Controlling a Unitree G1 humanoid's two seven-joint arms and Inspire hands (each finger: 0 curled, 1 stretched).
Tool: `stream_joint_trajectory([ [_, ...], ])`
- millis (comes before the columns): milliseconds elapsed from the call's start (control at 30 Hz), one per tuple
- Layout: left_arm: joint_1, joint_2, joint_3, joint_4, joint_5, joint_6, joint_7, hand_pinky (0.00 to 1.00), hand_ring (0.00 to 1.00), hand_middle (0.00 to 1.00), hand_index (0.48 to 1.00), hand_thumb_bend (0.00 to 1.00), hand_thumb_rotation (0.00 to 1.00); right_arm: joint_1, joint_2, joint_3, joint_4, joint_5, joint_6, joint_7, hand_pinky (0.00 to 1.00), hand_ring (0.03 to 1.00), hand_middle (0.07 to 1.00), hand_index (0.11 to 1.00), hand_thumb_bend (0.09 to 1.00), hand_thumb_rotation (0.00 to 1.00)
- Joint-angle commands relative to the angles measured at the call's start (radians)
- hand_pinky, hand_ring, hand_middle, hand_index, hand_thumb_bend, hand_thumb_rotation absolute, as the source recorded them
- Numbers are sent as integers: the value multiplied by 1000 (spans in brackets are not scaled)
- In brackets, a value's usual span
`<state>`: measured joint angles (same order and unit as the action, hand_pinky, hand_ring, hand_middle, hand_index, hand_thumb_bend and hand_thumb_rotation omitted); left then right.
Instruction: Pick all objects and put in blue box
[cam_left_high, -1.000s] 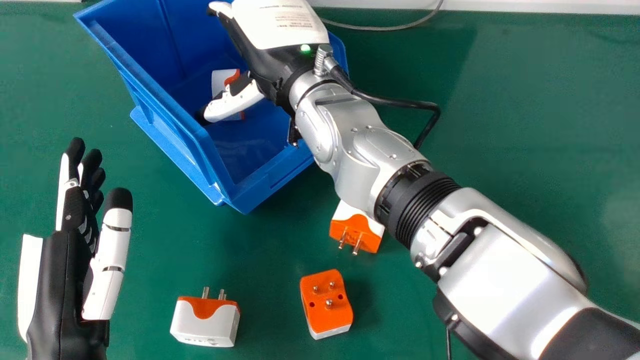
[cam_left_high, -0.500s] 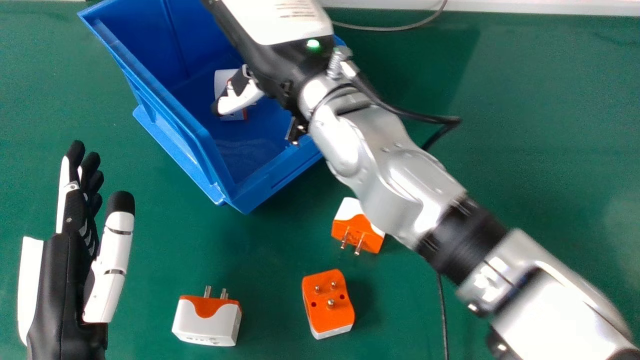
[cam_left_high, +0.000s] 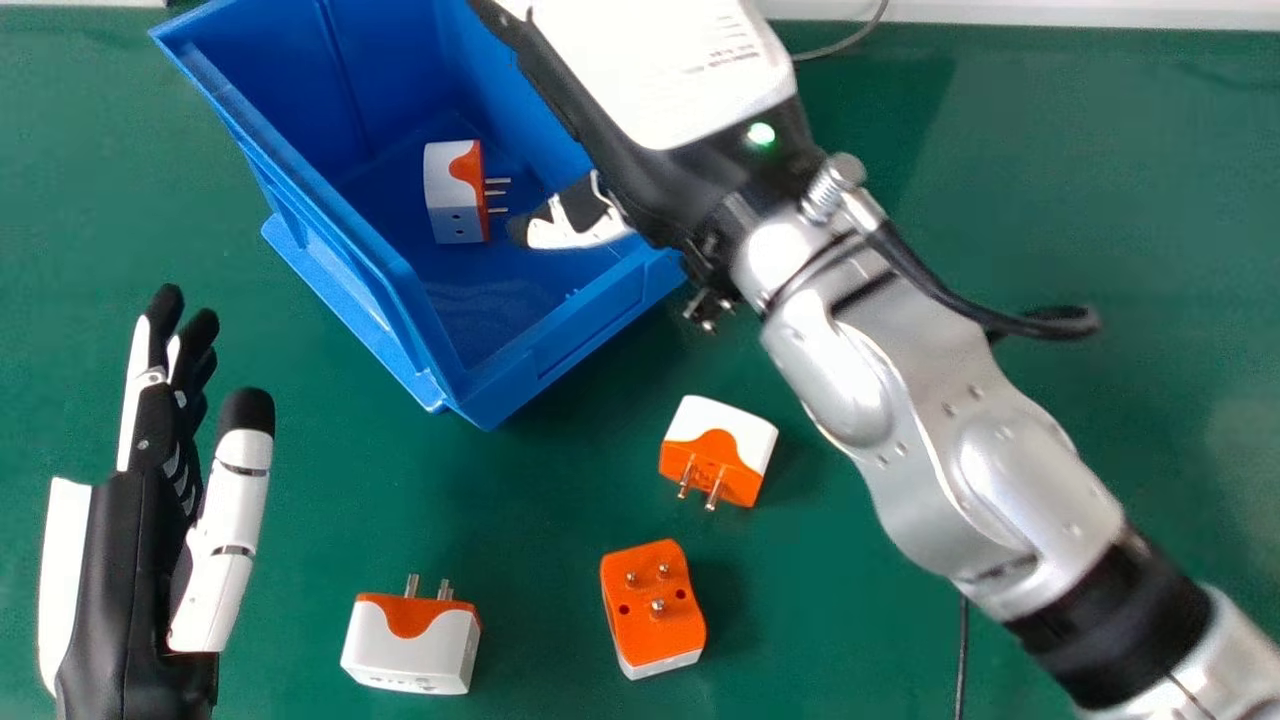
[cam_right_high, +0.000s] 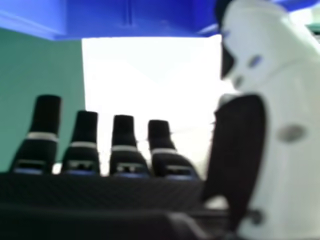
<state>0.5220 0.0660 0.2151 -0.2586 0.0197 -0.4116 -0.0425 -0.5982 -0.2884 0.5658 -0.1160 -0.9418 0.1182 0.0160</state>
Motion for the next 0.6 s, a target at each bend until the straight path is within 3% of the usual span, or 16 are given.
stream_joint_trajectory([
  [0, 8, 2, 5, -27, -7, -10, 3, 1000, 968, 961, 977, 410, 909, 41, -32, -46, -103, -3, -31, 14, 731, 870, 880, 864, 475, 1],
  [133, 11, 8, 7, -33, -2, -9, 1, 995, 964, 961, 976, 408, 906, 152, -62, -102, -241, 16, -42, 68, 747, 878, 888, 871, 455, 0],
  [267, 8, 10, 7, -28, -8, -18, -4, 992, 963, 961, 976, 404, 908, 288, -72, -153, -371, 28, -42, 104, 769, 895, 902, 880, 448, 0],
  [433, 8, 17, 6, -24, -8, -33, -14, 995, 961, 961, 975, 405, 908, 477, -48, -196, -489, 20, -48, 81, 767, 893, 906, 887, 431, 53],
  [567, 12, 16, 7, -30, -14, -23, -19, 996, 961, 963, 976, 397, 915, 621, -14, -225, -549, 35, -51, 56, 766, 895, 911, 891, 423, 95],
])
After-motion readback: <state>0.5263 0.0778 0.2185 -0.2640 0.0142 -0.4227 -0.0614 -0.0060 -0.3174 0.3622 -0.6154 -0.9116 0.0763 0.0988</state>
